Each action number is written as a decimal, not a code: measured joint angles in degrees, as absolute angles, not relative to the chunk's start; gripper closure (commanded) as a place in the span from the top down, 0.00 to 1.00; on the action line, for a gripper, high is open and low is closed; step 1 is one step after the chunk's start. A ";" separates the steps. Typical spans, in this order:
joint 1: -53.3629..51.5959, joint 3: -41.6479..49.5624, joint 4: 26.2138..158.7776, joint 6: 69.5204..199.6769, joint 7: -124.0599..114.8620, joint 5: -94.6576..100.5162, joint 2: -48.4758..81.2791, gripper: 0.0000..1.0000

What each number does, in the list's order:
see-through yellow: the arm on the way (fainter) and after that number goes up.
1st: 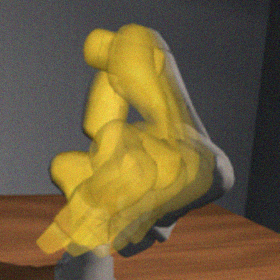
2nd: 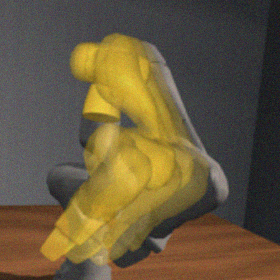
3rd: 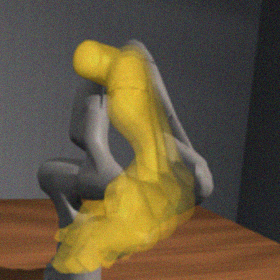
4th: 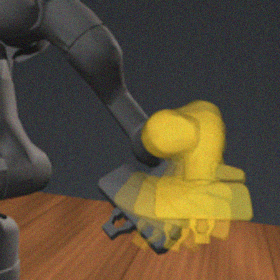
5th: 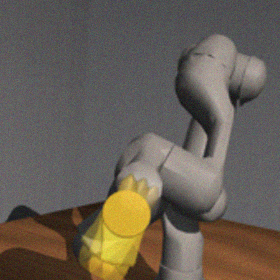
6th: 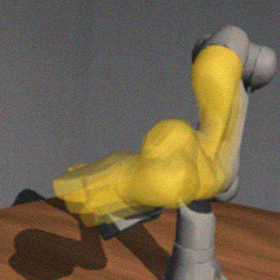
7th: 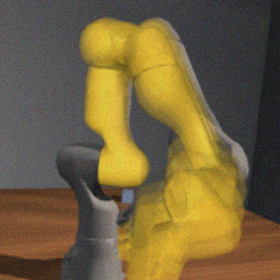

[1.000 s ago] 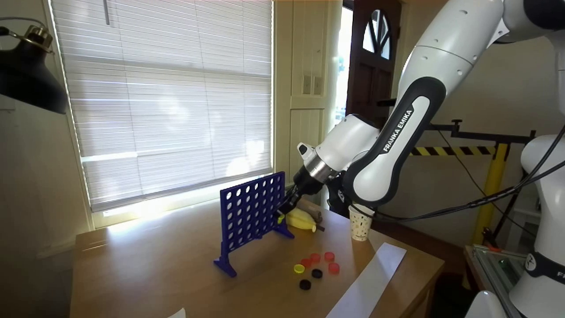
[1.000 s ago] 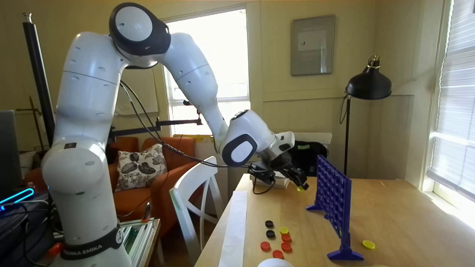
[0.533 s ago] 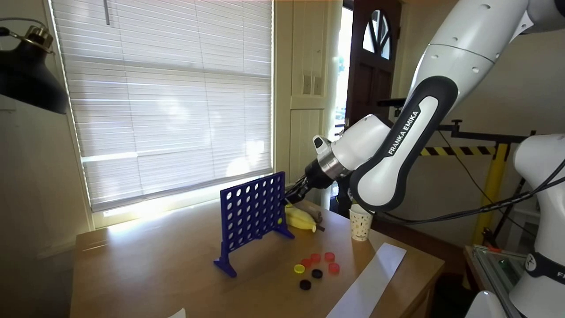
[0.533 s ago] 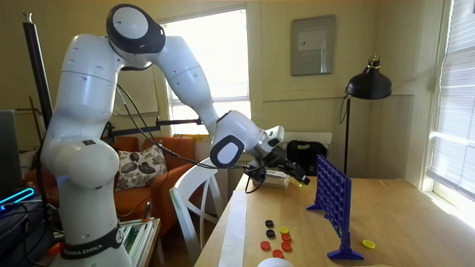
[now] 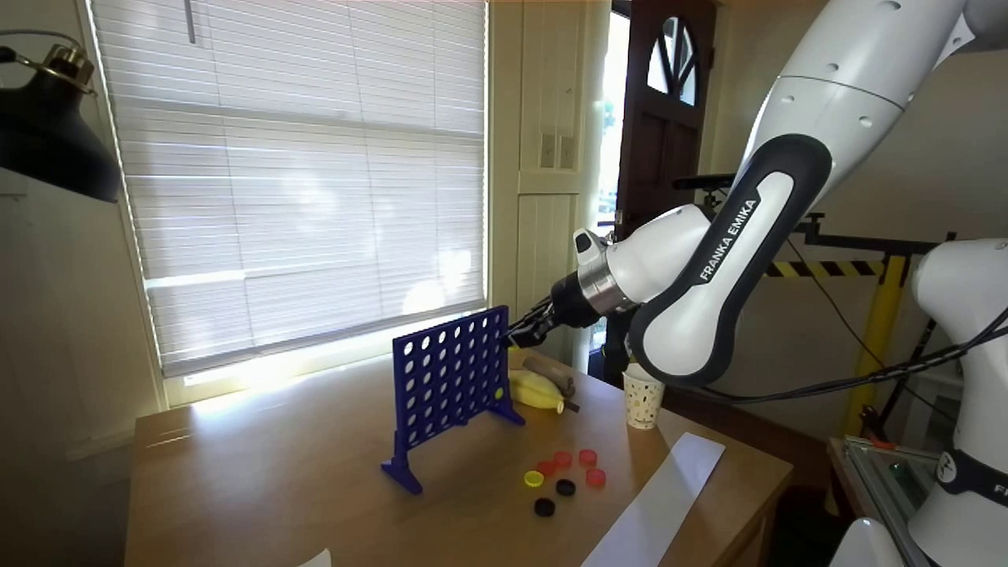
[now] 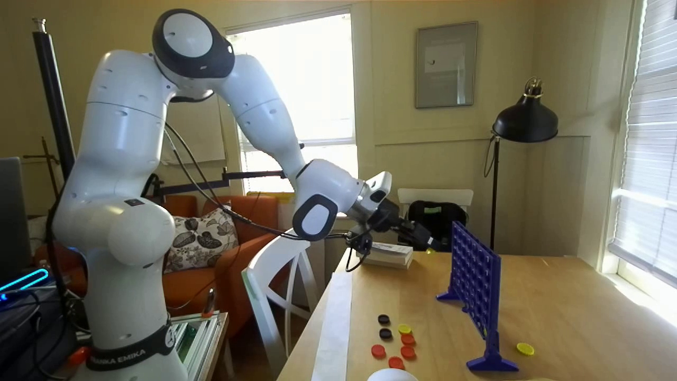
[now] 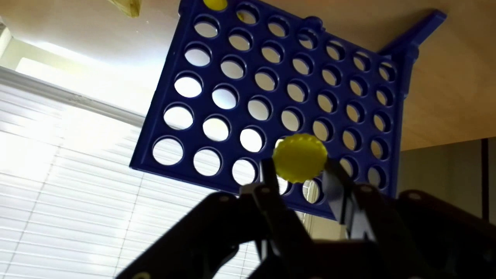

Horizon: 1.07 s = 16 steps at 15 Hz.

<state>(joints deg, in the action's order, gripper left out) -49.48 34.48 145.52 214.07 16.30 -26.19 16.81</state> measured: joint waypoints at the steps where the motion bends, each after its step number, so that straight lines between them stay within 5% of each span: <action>1: -49.47 34.72 145.51 214.66 16.30 -26.20 16.81 0.10; 16: -47.00 37.30 144.87 220.96 15.51 -24.84 16.80 0.10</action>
